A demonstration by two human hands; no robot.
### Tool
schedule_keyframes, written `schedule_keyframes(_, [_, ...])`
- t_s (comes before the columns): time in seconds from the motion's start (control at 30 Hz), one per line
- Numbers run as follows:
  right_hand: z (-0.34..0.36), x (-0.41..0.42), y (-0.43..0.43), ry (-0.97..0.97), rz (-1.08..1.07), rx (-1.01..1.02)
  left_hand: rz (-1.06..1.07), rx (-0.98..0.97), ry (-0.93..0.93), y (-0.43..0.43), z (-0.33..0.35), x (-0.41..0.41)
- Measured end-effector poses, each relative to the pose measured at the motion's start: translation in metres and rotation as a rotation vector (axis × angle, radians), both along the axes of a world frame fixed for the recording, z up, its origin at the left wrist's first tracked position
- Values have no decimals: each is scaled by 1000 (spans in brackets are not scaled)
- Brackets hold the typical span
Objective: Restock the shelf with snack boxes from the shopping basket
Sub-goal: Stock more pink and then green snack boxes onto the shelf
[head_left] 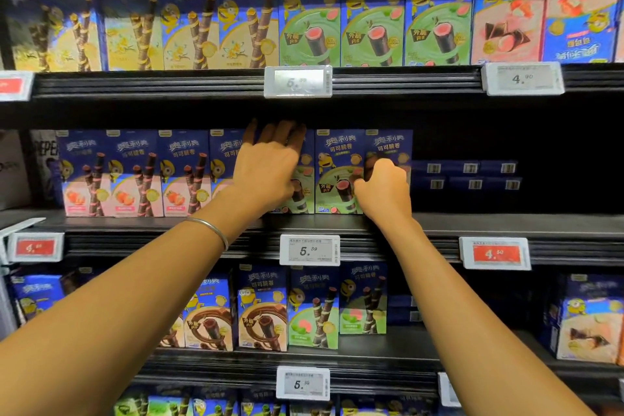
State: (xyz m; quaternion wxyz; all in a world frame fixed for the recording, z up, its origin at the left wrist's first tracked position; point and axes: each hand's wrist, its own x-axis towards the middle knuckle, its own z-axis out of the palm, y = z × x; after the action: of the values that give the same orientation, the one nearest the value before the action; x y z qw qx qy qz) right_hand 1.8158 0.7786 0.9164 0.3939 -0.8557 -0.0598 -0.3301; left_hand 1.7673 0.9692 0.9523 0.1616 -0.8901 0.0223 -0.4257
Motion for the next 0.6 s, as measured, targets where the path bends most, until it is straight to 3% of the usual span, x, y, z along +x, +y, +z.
schedule_keyframes(0.6, [1, 2, -4, 44, 114, 127, -31, -46, -9, 2, -2, -2])
